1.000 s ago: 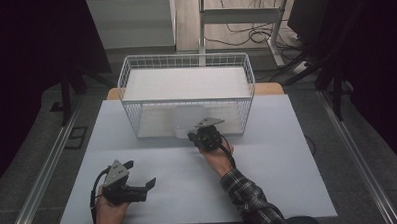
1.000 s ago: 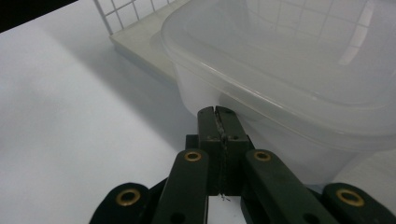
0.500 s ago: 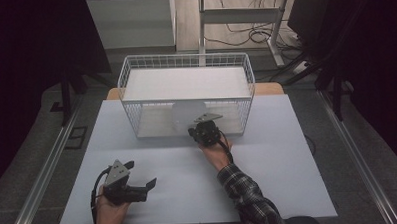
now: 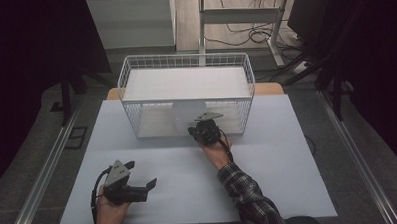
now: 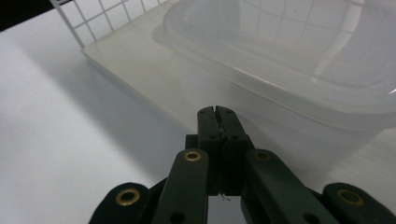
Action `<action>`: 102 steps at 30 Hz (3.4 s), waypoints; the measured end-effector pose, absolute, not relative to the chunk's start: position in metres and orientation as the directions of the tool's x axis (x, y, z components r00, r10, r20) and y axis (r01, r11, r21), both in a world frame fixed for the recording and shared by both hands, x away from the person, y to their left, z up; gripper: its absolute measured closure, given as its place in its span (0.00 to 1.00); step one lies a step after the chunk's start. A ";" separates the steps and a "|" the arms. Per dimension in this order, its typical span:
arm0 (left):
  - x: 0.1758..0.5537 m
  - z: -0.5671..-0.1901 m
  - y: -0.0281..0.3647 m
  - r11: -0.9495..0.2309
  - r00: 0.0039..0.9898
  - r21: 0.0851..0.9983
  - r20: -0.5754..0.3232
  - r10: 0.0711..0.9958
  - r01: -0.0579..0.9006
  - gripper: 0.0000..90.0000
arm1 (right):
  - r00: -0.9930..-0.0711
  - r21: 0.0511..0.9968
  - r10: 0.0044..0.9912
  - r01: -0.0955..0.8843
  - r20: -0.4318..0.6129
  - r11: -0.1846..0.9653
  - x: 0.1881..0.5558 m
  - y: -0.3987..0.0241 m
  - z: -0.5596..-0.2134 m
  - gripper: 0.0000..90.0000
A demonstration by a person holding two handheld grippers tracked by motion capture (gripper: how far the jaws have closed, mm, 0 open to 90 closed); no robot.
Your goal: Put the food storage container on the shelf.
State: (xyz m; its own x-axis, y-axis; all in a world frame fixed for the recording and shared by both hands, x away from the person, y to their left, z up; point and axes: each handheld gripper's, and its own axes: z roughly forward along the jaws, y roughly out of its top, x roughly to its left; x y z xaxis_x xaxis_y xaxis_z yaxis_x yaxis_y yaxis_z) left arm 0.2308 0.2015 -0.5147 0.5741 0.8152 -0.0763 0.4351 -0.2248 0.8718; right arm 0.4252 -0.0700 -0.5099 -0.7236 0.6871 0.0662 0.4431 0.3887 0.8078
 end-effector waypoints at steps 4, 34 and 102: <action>0.231 -0.515 0.201 -0.226 0.574 0.871 -0.076 0.815 0.437 0.01 | -0.735 0.810 0.674 0.437 0.071 0.391 0.420 -0.072 -0.505 0.88; 0.233 -0.517 0.202 -0.221 0.567 0.864 -0.088 0.819 0.452 0.01 | -0.768 0.791 0.639 0.417 0.044 0.447 0.383 -0.096 -0.489 0.17; 0.234 -0.520 0.198 -0.249 0.585 0.847 -0.088 0.806 0.469 0.01 | -0.735 0.783 0.678 0.429 0.014 0.449 0.311 -0.180 -0.477 0.01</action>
State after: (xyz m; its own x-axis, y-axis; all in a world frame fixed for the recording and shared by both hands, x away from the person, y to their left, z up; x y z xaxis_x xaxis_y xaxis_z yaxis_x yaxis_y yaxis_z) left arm 0.2342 0.1985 -0.5196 0.5855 0.8060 -0.0876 0.4690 -0.2486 0.8475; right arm 0.3108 -0.1796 -0.4765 -0.7353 0.6776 0.0143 0.4293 0.4494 0.7834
